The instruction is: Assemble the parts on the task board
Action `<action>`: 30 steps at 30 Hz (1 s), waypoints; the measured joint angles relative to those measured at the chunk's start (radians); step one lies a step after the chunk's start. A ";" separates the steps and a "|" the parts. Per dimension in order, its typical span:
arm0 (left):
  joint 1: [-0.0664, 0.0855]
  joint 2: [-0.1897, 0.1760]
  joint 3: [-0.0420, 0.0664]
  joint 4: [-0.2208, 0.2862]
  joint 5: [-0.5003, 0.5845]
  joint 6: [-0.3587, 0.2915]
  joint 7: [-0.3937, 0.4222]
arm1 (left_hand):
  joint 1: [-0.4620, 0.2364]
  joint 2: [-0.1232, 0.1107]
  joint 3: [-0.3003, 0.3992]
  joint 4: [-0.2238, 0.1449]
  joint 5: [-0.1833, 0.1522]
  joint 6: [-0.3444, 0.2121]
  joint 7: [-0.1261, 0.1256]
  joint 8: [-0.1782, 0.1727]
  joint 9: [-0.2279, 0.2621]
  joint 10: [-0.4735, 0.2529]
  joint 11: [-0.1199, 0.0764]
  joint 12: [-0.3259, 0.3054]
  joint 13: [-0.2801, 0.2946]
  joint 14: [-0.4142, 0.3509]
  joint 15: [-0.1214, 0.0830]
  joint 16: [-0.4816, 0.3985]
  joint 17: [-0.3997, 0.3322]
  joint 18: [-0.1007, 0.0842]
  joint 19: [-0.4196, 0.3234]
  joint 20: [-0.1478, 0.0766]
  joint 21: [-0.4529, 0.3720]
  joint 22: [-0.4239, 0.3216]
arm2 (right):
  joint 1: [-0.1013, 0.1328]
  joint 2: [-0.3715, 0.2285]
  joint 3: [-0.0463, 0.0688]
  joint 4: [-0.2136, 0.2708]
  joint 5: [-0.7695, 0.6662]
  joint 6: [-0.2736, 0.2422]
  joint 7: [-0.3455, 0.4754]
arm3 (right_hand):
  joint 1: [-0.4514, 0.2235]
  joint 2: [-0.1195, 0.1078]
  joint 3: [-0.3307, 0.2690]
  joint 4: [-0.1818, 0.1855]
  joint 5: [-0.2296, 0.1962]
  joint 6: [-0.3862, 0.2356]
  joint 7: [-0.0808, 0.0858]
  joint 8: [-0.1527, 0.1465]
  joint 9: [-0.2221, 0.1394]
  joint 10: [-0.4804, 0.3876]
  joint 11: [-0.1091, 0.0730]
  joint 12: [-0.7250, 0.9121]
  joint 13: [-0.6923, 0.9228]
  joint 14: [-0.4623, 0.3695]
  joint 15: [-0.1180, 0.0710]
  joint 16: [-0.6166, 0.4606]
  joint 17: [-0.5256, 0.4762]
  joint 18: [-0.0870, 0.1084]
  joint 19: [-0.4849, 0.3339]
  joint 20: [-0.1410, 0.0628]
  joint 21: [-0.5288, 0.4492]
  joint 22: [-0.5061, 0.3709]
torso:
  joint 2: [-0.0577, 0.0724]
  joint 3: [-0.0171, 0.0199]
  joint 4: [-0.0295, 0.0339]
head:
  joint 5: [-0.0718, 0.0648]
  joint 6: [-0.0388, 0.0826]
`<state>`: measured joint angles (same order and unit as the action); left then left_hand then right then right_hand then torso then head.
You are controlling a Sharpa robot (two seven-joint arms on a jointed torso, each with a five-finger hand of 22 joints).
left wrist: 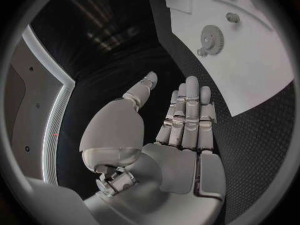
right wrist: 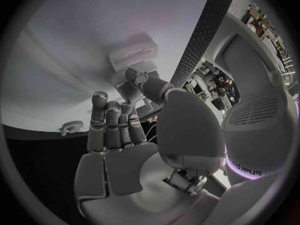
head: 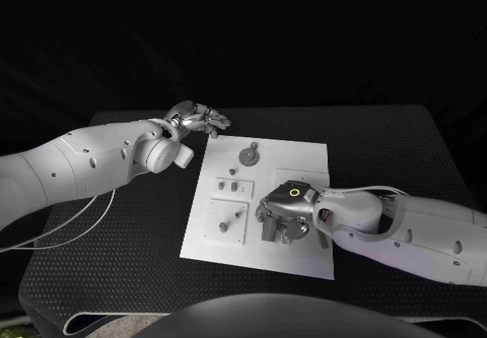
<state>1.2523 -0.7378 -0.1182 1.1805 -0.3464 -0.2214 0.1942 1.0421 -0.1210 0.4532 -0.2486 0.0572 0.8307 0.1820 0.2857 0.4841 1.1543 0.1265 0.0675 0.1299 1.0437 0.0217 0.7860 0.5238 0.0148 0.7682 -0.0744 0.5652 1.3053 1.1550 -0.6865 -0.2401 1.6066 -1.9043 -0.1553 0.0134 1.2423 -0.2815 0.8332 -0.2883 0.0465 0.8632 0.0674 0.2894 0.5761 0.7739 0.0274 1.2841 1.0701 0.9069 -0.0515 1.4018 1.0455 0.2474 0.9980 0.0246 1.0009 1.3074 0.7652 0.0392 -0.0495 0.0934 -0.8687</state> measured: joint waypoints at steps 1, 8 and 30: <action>0.000 0.000 0.000 0.000 0.000 0.000 0.000 | 0.000 0.000 0.000 0.000 0.000 0.000 0.000 0.000 0.000 0.000 0.000 0.000 0.000 0.000 0.000 0.000 0.000 0.000 0.000 0.000 0.000 0.000 | -0.001 0.001 0.000 0.000 -0.002 0.001 -0.003 | 0.000 0.000 0.000 0.000 0.000 -0.001 -0.001 0.000 -0.003 0.002 0.002 0.006 0.004 0.000 0.000 0.000 0.000 0.000 0.000 0.000 0.000 0.000 | 0.000 0.0000 0.0001 | 0.000 0.000; 0.000 0.000 0.000 0.000 0.000 0.000 0.000 | 0.000 0.000 0.000 0.000 0.000 0.000 0.000 0.000 0.000 0.000 0.000 0.000 0.000 -0.002 0.002 0.000 0.001 0.000 0.000 0.000 0.000 0.000 | -0.002 0.001 0.000 0.000 -0.006 -0.004 -0.003 | -0.006 0.016 0.010 0.010 0.000 0.034 -0.019 0.024 -0.009 0.011 -0.001 0.027 -0.001 0.000 0.000 0.016 -0.002 0.000 0.000 0.000 0.010 0.000 | 0.000 0.0000 0.0001 | -0.001 0.001; 0.000 -0.001 0.000 0.000 0.000 0.001 -0.002 | 0.000 0.000 0.000 0.000 0.000 -0.001 0.001 0.000 -0.001 0.000 -0.001 0.000 -0.001 -0.002 0.002 0.000 0.001 0.000 -0.002 0.002 -0.003 0.001 | -0.007 -0.031 -0.007 0.005 0.016 -0.069 0.030 | -0.036 0.107 0.036 0.008 0.000 0.179 -0.014 0.082 0.016 0.045 -0.017 0.033 -0.031 0.020 -0.013 0.025 -0.021 0.004 0.020 -0.020 0.021 0.001 | 0.000 0.0000 0.0009 | -0.001 -0.001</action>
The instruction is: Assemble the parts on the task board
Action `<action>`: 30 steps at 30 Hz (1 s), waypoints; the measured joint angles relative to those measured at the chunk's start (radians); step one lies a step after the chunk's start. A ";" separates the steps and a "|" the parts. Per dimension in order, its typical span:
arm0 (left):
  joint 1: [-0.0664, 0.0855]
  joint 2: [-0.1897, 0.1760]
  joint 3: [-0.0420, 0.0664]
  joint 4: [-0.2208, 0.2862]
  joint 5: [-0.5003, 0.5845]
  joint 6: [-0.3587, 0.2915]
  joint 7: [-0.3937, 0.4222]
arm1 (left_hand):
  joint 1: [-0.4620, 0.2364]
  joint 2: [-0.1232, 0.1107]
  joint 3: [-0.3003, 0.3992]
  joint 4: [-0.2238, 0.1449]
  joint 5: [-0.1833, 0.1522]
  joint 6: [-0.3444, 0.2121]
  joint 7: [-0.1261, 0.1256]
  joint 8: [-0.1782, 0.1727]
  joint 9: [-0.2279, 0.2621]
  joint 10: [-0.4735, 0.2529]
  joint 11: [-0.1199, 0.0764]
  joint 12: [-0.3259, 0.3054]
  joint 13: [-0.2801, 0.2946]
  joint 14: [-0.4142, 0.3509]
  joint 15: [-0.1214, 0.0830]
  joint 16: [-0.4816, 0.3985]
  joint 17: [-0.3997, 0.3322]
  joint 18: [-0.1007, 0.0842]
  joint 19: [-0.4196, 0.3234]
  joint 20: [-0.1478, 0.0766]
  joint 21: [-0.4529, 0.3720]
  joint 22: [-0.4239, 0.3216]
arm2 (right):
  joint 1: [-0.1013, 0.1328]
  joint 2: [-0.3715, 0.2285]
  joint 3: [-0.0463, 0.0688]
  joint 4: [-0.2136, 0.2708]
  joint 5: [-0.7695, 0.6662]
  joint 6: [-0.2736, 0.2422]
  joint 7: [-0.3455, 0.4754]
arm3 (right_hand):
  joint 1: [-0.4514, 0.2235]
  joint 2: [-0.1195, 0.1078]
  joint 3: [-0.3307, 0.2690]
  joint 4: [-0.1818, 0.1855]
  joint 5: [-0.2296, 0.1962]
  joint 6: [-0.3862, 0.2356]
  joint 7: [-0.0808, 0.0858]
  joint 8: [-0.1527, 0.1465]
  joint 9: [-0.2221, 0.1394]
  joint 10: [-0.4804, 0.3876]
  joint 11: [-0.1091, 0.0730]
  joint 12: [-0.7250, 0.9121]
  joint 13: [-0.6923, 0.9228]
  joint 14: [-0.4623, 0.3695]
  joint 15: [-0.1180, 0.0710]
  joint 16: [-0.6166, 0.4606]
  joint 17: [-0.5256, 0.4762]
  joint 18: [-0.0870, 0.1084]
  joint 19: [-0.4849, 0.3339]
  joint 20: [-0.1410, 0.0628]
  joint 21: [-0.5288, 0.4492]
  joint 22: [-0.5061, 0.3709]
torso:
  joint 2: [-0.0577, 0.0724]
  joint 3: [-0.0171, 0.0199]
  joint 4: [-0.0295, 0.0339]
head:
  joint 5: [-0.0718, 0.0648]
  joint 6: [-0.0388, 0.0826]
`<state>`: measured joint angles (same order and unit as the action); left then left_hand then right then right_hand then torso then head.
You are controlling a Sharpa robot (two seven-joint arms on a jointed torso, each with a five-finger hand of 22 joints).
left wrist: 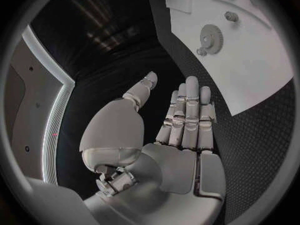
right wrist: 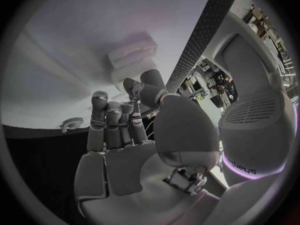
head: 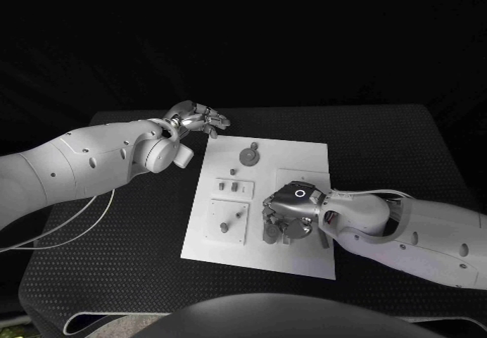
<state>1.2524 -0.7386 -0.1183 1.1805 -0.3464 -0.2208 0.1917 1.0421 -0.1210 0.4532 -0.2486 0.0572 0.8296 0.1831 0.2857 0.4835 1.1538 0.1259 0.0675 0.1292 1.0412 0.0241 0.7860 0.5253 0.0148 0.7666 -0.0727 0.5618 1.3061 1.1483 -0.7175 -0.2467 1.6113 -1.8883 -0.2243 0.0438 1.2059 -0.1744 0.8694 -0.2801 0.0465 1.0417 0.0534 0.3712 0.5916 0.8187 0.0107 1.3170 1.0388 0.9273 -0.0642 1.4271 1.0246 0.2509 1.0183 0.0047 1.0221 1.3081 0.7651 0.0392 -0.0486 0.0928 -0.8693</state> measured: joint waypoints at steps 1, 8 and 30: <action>0.000 0.000 0.000 0.000 0.000 0.000 0.000 | 0.000 0.000 0.000 0.000 0.000 -0.003 0.003 0.000 0.000 0.000 0.000 0.000 0.000 0.000 0.000 0.000 0.000 0.000 0.000 0.000 -0.001 0.001 | 0.000 -0.001 0.000 0.000 0.002 -0.001 0.001 | 0.003 -0.003 0.000 0.000 0.000 0.000 0.000 0.000 0.000 0.000 0.000 0.000 0.000 0.000 0.000 0.000 0.000 0.004 0.000 0.000 0.000 0.000 | 0.000 -0.0001 0.0000 | 0.000 0.000; 0.000 0.000 0.000 0.000 0.000 0.000 -0.001 | 0.000 0.000 0.000 0.000 0.000 -0.003 0.003 0.000 0.000 -0.001 0.001 0.000 -0.001 0.000 0.000 0.000 0.000 0.000 0.000 0.000 -0.001 0.001 | 0.000 -0.004 0.000 0.001 0.016 -0.008 0.004 | 0.004 -0.006 0.000 0.000 0.000 -0.001 0.001 0.000 0.000 0.000 0.000 0.000 -0.003 0.000 0.000 0.000 -0.001 0.005 0.003 -0.003 0.004 0.000 | 0.000 -0.0001 -0.0003 | 0.001 0.000; 0.000 -0.001 0.000 0.000 0.000 0.000 -0.003 | 0.000 0.000 0.000 0.000 0.000 -0.003 0.003 0.000 -0.001 -0.005 0.002 0.000 -0.002 0.000 0.000 0.000 0.001 0.000 0.000 0.000 -0.001 0.002 | 0.001 -0.021 0.000 0.003 0.057 -0.081 0.001 | 0.012 -0.111 -0.003 -0.007 0.000 -0.226 0.026 -0.123 -0.052 -0.010 0.002 -0.001 -0.019 -0.004 -0.004 -0.004 -0.019 -0.003 0.003 -0.003 0.004 0.000 | 0.000 0.0004 -0.0009 | 0.000 0.002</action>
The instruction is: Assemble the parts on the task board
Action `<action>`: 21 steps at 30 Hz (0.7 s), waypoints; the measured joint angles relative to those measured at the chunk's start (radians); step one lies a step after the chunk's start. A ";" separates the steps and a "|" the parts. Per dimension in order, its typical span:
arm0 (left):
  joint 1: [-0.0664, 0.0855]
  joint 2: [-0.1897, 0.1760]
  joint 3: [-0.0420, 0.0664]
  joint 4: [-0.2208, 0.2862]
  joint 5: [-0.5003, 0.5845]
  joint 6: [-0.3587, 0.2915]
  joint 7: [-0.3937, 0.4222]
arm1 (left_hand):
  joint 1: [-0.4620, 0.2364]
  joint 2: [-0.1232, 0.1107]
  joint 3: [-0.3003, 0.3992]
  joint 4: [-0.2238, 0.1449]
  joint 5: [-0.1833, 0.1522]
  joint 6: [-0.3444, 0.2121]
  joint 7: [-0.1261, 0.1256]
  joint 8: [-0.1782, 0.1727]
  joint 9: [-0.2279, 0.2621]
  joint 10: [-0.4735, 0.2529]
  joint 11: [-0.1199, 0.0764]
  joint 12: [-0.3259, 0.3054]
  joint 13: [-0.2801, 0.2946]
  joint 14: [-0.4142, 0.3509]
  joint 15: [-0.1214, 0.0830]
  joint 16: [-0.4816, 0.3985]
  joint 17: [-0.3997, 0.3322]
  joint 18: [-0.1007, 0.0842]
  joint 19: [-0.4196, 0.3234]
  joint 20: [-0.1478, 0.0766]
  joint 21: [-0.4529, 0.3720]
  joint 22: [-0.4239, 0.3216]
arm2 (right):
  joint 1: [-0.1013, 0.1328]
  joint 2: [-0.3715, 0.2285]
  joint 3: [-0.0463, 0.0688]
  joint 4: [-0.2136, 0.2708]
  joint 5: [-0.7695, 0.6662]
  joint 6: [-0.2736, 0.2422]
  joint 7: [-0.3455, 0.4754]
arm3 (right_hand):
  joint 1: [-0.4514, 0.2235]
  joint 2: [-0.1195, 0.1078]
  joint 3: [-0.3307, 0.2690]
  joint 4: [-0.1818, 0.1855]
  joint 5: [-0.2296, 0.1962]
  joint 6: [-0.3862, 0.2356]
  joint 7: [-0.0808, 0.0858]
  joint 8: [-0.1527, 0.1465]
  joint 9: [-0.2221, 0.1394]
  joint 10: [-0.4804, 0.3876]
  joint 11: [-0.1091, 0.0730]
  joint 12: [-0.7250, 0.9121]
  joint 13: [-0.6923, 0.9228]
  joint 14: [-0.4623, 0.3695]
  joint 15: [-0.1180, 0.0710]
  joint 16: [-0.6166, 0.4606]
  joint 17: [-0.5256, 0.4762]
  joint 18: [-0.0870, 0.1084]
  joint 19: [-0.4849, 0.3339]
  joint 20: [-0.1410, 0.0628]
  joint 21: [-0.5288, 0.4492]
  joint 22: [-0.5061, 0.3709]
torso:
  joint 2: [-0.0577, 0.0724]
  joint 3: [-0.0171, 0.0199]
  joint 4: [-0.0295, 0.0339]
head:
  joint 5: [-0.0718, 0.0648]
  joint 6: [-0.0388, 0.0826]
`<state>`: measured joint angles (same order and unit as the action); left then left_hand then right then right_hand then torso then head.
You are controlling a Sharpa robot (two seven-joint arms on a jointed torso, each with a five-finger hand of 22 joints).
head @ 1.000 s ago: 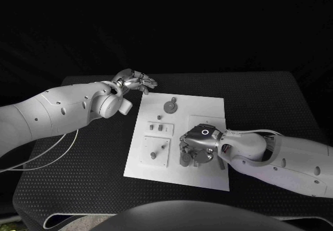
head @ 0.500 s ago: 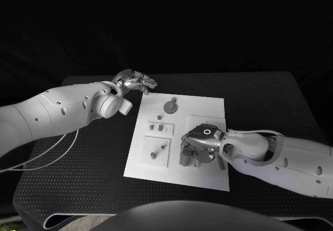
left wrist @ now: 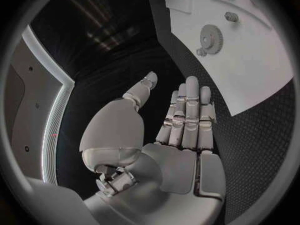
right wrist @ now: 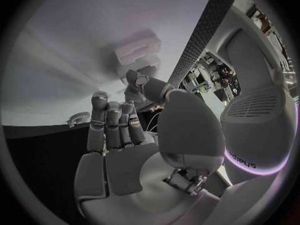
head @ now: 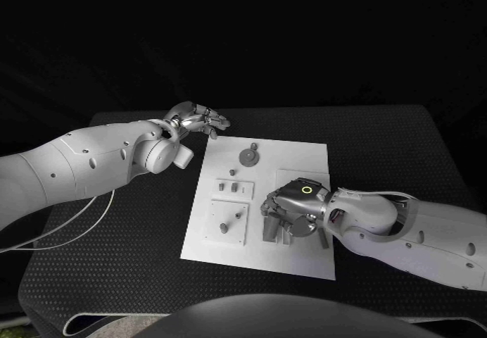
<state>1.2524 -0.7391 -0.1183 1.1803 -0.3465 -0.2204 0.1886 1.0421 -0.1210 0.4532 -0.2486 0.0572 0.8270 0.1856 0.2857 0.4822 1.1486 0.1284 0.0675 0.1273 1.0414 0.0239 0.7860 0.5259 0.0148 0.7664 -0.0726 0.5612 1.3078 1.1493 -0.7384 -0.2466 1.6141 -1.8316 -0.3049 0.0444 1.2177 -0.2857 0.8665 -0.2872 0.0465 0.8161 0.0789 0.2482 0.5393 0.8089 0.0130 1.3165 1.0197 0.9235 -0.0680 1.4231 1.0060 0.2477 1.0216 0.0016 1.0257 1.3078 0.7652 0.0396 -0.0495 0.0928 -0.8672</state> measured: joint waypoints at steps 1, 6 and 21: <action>0.000 0.000 0.000 0.000 0.000 0.000 0.000 | 0.000 0.000 0.000 0.000 0.000 0.000 0.000 0.000 0.000 0.000 0.000 0.000 0.000 0.000 0.000 0.000 0.000 0.000 0.000 0.000 0.000 0.000 | 0.001 -0.002 0.000 0.003 0.003 -0.006 0.001 | 0.000 0.000 -0.006 -0.001 0.000 -0.013 -0.004 -0.005 -0.002 -0.003 0.003 0.000 -0.001 0.000 0.000 0.000 -0.001 0.000 0.000 0.000 0.000 0.000 | 0.000 0.0000 0.0000 | 0.000 0.000; 0.000 0.000 0.000 0.000 0.000 0.000 0.000 | 0.000 0.000 0.000 0.000 0.000 -0.003 0.004 0.000 0.000 0.000 0.000 0.000 0.000 0.000 0.000 0.000 0.001 0.000 0.000 0.000 0.000 0.000 | 0.009 -0.015 0.000 0.014 0.015 -0.034 0.005 | 0.005 -0.005 -0.024 -0.005 0.000 -0.052 -0.023 -0.011 -0.009 -0.010 0.003 0.004 -0.004 0.000 0.000 0.000 -0.002 0.000 -0.006 0.005 -0.004 0.000 | 0.000 -0.0002 0.0000 | -0.001 0.001; 0.000 -0.001 0.000 0.000 0.000 0.001 0.000 | 0.000 0.000 0.000 0.000 0.000 -0.004 0.004 0.000 0.000 0.000 0.000 0.000 -0.001 0.000 0.000 0.000 0.001 0.000 0.000 0.000 0.000 0.000 | 0.016 -0.018 0.000 0.027 0.025 -0.023 0.009 | 0.013 -0.013 -0.039 -0.001 0.000 -0.056 -0.032 0.004 -0.007 -0.021 0.007 0.011 -0.007 -0.011 0.003 0.000 -0.003 0.000 -0.020 0.012 -0.008 0.000 | 0.000 -0.0008 0.0000 | -0.003 0.002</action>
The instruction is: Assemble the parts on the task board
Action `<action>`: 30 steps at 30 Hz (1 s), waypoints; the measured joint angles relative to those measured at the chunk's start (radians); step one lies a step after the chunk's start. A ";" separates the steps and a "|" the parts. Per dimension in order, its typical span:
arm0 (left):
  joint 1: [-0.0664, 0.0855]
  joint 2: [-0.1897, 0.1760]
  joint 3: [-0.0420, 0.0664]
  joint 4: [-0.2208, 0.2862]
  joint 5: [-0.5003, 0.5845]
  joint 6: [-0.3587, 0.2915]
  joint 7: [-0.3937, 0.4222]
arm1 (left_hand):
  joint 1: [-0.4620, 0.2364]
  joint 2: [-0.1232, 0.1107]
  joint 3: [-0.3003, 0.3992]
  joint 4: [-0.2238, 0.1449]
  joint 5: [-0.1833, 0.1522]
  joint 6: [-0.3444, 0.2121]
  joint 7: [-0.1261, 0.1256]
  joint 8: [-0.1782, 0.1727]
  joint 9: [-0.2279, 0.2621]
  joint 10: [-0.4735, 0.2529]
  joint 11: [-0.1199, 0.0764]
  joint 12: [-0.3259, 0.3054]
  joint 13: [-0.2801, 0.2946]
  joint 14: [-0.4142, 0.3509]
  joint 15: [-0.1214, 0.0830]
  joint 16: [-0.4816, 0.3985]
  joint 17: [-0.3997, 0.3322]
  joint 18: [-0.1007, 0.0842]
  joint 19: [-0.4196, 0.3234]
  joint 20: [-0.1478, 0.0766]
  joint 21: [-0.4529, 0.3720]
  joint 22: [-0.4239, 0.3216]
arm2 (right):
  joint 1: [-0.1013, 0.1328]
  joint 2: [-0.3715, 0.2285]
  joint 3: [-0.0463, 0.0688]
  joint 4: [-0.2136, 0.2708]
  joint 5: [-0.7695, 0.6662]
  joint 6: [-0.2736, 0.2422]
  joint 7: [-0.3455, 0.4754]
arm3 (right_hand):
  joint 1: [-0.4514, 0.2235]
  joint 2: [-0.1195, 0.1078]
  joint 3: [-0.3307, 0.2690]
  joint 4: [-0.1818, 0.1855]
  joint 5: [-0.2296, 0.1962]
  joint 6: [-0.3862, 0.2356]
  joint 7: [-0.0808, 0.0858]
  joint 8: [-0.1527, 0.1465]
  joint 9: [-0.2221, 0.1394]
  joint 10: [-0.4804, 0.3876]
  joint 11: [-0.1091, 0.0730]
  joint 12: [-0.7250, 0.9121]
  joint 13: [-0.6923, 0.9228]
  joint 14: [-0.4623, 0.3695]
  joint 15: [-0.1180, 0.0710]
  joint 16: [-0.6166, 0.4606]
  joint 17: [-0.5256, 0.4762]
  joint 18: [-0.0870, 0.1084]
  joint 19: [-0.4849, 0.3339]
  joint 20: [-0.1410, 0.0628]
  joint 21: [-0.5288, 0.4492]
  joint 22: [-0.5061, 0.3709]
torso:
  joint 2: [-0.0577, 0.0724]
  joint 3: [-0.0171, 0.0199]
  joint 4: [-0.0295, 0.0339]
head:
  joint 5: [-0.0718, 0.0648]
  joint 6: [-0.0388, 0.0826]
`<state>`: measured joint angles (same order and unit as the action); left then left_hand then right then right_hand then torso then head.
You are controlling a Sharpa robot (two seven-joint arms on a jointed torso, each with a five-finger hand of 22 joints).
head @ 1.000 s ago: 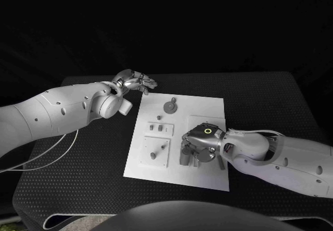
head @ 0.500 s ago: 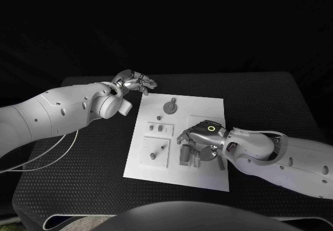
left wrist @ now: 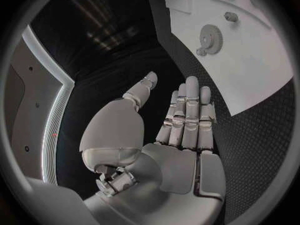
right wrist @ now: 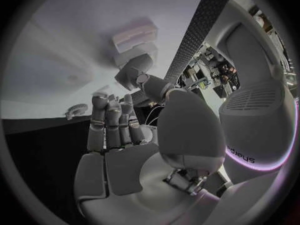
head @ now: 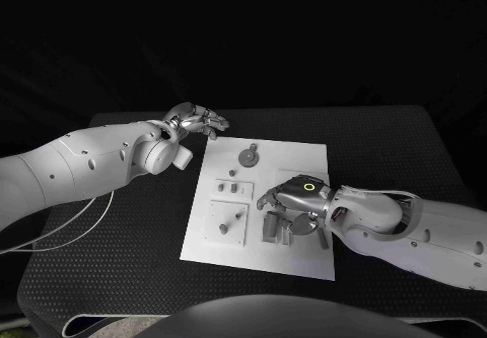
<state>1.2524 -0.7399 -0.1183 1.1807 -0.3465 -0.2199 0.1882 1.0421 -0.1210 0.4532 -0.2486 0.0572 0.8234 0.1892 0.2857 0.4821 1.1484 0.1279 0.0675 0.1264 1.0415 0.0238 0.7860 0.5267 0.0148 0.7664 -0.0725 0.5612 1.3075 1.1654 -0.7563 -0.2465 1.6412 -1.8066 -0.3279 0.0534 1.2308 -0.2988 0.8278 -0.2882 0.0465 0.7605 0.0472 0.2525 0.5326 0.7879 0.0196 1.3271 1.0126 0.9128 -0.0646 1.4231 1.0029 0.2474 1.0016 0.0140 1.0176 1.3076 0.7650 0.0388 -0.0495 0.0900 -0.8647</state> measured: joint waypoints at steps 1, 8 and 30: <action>0.000 0.000 0.000 0.000 0.000 0.000 0.000 | 0.000 0.000 0.000 0.000 0.000 0.000 0.000 0.000 -0.001 0.000 0.000 0.000 0.000 0.000 0.000 0.000 0.000 0.000 0.000 0.000 0.000 0.000 | 0.000 0.000 0.000 0.000 0.000 0.006 0.000 | 0.000 0.000 0.000 0.000 0.000 0.006 0.003 0.005 0.002 0.000 0.000 0.000 0.000 -0.002 0.002 0.000 0.000 0.000 0.000 0.000 0.000 0.000 | 0.000 0.0000 0.0000 | 0.000 0.000; 0.000 0.000 0.000 0.000 0.000 0.000 0.000 | 0.000 0.000 0.000 0.000 0.000 0.000 0.000 0.000 -0.001 0.000 0.000 0.000 0.000 0.000 0.000 0.000 0.000 0.000 0.000 0.000 0.000 0.000 | 0.000 0.007 0.000 0.001 -0.004 0.046 0.000 | 0.005 0.005 0.003 0.003 0.000 0.069 0.009 0.045 0.012 0.000 0.000 0.009 -0.003 -0.004 0.004 0.000 0.000 0.000 0.000 0.000 0.000 0.000 | 0.000 0.0002 0.0000 | 0.001 -0.001; 0.000 0.000 0.000 0.000 0.000 0.002 -0.001 | 0.000 0.000 0.000 0.000 0.000 0.000 0.000 0.000 0.000 0.000 0.000 0.000 -0.001 0.000 0.000 -0.004 0.001 0.000 0.000 0.000 0.000 0.001 | -0.005 0.029 0.000 -0.019 -0.044 0.101 -0.006 | 0.013 0.013 0.011 0.005 0.000 0.136 0.033 0.078 0.015 0.000 0.000 0.020 -0.005 -0.006 0.006 0.012 0.000 -0.001 0.000 0.000 0.011 0.000 | 0.000 0.0010 0.0004 | 0.003 -0.005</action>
<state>1.2523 -0.7403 -0.1183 1.1806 -0.3468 -0.2180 0.1868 1.0421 -0.1210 0.4532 -0.2486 0.0572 0.8235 0.1891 0.2857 0.4816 1.1485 0.1276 0.0675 0.1257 1.0415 0.0238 0.7823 0.5273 0.0149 0.7664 -0.0725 0.5612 1.3081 1.1604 -0.7274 -0.2464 1.6217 -1.8503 -0.2265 0.0472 1.2441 -0.2855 0.8391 -0.2829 0.0465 0.8963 0.0801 0.3301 0.5472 0.7880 0.0196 1.3475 1.0080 0.9066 -0.0584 1.4350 1.0030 0.2469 1.0017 0.0140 1.0282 1.3074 0.7653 0.0398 -0.0491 0.0934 -0.8693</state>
